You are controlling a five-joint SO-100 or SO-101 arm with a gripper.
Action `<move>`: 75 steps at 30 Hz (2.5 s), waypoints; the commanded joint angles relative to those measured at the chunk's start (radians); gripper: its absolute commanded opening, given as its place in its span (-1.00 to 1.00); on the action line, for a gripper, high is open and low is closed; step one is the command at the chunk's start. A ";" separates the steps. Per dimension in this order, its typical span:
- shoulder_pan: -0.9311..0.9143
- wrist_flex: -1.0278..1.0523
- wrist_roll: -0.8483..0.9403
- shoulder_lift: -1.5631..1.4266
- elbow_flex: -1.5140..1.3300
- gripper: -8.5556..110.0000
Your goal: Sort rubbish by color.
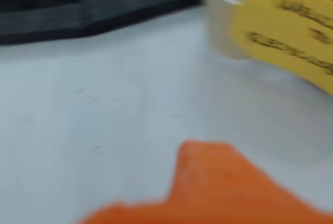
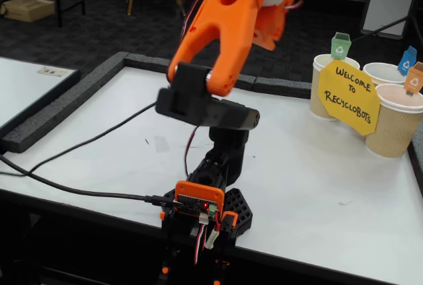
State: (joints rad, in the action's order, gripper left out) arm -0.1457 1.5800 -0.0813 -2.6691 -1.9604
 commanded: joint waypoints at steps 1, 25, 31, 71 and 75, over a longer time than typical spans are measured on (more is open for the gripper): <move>0.118 -0.043 0.020 -0.104 0.020 -0.85; 0.245 -0.221 0.018 -0.482 -0.443 -0.85; 0.267 -0.207 0.020 -0.518 -0.491 -0.85; 0.081 -0.371 0.020 -0.618 -1.054 -0.85; 0.067 -0.364 0.020 -0.618 -1.054 -0.85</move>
State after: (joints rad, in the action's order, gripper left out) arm -0.0506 1.2379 -0.0736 -3.2658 -3.0465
